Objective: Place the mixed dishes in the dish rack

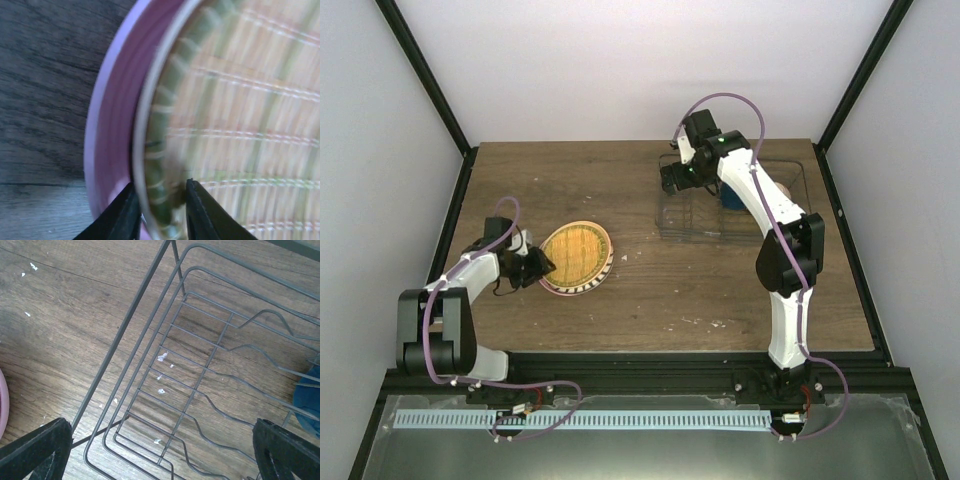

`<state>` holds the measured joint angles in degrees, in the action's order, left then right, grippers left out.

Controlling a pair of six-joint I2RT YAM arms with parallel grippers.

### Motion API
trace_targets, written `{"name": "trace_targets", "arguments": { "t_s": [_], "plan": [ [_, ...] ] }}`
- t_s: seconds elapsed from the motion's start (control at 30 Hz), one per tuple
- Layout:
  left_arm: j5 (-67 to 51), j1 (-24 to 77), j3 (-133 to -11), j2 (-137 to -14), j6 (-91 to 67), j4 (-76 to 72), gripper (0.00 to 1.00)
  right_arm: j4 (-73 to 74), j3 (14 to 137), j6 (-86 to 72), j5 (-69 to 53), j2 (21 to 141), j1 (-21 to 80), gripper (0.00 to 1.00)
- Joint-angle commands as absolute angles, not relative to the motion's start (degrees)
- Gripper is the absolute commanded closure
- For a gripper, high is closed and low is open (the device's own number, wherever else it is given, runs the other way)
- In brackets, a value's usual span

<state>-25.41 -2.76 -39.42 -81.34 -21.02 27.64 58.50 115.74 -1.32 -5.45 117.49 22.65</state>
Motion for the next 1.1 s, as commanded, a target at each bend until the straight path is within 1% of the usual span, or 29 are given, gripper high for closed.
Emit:
{"name": "trace_targets", "arguments": {
  "t_s": [0.0, 0.13, 0.3, 0.57, 0.8, 0.97, 1.07],
  "plan": [
    [-26.5, -2.7, -38.0, -82.0, -21.3, 26.8, 0.79, 59.2, 117.2, -1.4, -4.5, 118.1, 23.0, 0.0],
    [-26.5, -2.7, -37.8, -81.3, -21.4, 27.0, 0.89, 59.2, 117.2, -1.5, -4.5, 118.3, 23.0, 0.0],
    [-26.4, -2.7, -37.4, -80.1, -21.4, 27.1, 1.0, 59.1, 117.1, -1.5, -4.6, 118.4, 23.1, 0.0],
    [-28.7, -2.7, -37.9, -77.7, -22.4, 26.7, 1.0, 59.0, 117.2, -1.4, -5.3, 118.3, 23.1, 0.0],
    [-32.8, -3.5, -39.4, -75.4, -23.4, 25.6, 1.0, 58.3, 117.3, -1.7, -11.1, 117.6, 23.1, 0.0],
    [-37.5, -6.3, -39.2, -73.8, -24.6, 23.8, 1.0, 58.1, 117.2, -1.8, -12.4, 117.7, 23.1, 0.0],
    [-38.3, -7.4, -39.7, -73.1, -24.6, 24.0, 1.0, 58.1, 117.2, -1.8, -12.2, 118.0, 23.1, 0.0]
  ]
}}
